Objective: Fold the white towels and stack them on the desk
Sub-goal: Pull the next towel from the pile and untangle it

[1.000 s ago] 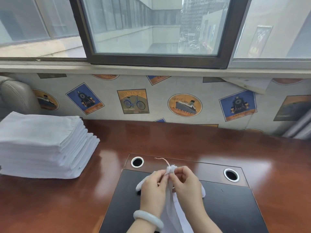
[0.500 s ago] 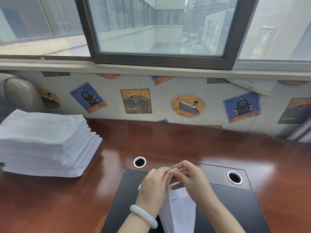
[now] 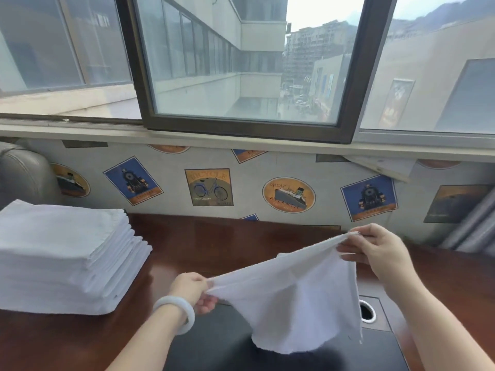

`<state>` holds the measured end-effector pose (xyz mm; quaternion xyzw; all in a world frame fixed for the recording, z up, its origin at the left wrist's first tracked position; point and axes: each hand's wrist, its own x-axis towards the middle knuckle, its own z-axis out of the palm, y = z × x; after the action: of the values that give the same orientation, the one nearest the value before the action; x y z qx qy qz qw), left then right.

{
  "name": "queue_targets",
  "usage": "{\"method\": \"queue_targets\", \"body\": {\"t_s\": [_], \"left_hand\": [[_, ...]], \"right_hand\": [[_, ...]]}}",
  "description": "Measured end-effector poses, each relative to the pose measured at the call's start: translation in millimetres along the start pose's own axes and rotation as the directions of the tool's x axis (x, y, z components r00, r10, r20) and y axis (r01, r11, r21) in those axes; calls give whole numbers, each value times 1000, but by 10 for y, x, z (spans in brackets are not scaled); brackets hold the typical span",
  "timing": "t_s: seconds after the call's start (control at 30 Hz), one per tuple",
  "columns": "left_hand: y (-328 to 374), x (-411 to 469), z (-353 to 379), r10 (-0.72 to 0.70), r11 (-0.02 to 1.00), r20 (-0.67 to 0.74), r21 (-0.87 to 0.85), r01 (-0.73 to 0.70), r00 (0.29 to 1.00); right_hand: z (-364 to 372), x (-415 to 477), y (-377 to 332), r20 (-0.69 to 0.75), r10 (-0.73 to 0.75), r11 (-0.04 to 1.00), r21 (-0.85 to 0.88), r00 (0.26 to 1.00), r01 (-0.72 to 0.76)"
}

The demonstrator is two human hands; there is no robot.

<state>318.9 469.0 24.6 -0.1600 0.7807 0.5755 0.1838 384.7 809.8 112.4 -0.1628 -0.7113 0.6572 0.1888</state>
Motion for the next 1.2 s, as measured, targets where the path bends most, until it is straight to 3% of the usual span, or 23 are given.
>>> {"method": "queue_targets", "body": {"t_s": [0.07,0.13,0.23,0.33,0.43,0.57,0.7,0.8,0.9,1.0,1.2], "left_hand": [[293,-71,-111,-2,972,91,-233,23,996],[644,-185,-202,96,946,123,-319,-52,988],[1048,-190,-298,199,962,104,-209,-174,975],[1178,-111,-361,101,985,180,121,-124,979],[1376,30,-418,80,966,191,227,-123,978],[1493,266,-363,-13,988,191,151,-17,981],[1433,499,-191,-84,988,200,-111,107,976],[1605,525,-64,14,982,156,-186,16,988],[1888,446,-52,149,964,121,-237,-118,981],[1963,338,-148,244,953,91,-207,-221,966],[1034,197,-170,238,964,66,-139,-228,969]], "right_hand": [[-107,-10,54,9,46,998,-42,999,-46],[-219,-37,32,-18,23,999,-44,1000,-23],[-322,-11,50,-22,2,993,-122,1000,-5],[-327,7,182,25,114,980,-166,993,-108],[-308,119,218,3,155,984,-94,988,-154],[-231,259,313,9,232,973,-9,973,-232],[-130,471,373,-8,302,945,137,953,-298],[-75,721,275,-53,298,936,215,953,-280],[-89,933,19,-115,211,944,282,971,-171],[-138,955,-186,-94,141,936,338,985,-102],[-203,200,313,-119,122,948,307,985,-81]]}}
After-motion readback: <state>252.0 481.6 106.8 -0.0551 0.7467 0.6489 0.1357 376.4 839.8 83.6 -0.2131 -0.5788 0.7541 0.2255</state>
